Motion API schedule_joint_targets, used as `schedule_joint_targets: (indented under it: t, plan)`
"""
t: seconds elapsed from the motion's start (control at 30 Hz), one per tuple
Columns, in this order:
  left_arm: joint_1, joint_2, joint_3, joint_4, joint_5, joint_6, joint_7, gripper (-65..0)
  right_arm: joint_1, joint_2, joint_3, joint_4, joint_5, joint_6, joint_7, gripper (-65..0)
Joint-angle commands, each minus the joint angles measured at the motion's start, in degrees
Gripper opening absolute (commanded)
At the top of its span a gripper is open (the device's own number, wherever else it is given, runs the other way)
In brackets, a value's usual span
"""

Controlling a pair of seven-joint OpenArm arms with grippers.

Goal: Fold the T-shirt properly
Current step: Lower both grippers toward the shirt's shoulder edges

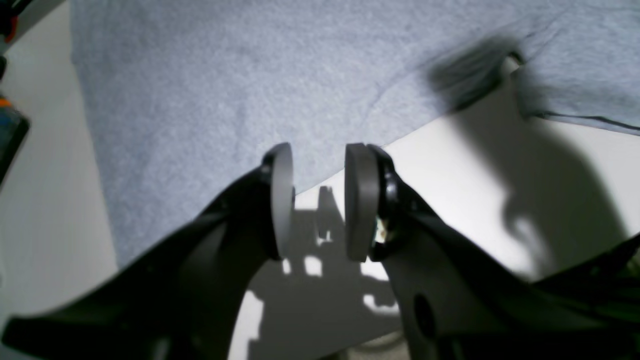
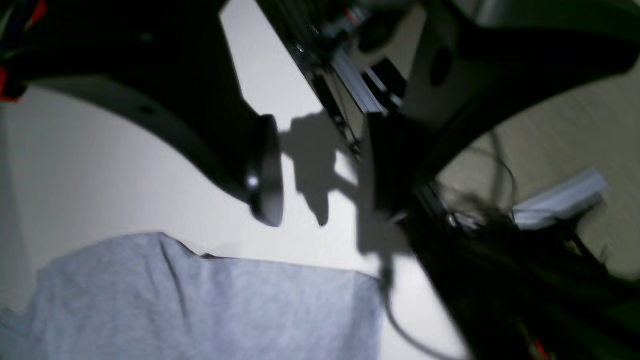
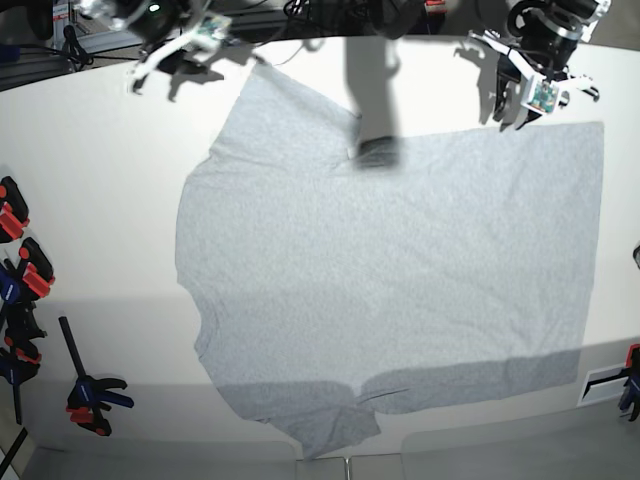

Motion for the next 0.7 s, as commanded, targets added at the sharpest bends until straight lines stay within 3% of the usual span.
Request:
schedule_joint_targets:
  t: [0.0, 0.1, 0.23, 0.3, 0.43, 0.67]
  plan:
    - [0.39, -0.31, -0.26, 0.96, -0.28, 0.37, -1.25, -47.4, 0.02, 0.33, -2.10, 0.94, -1.66, -2.43, 0.90, -36.5]
    - [0.39, -0.31, -0.26, 0.96, -0.28, 0.42, -2.60, -39.3, 1.01, 0.33, -7.93, 0.94, -8.66, -10.34, 0.98, -35.2]
    - [0.39, -0.31, -0.26, 0.96, -0.31, 0.61, -5.99, -35.1, 3.32, 0.31, -12.44, 0.94, -9.70, -12.52, -0.42, -34.8]
    - [0.37, -0.31, -0.26, 0.96, -0.31, 0.61, -7.69, -35.1, 4.83, 0.31, -14.34, 0.92, -7.98, -16.35, -2.58, -34.9]
    - [0.35, -0.28, -0.26, 0.96, -0.31, 0.61, -9.40, -35.1, 8.92, 0.28, -17.27, -1.01, -7.89, -17.20, -4.68, -35.1]
    - [0.35, -0.28, -0.26, 0.96, -0.31, 0.61, -9.22, -35.1, 15.89, -0.52, -24.28, -13.84, -6.95, -17.27, -4.48, -35.1]
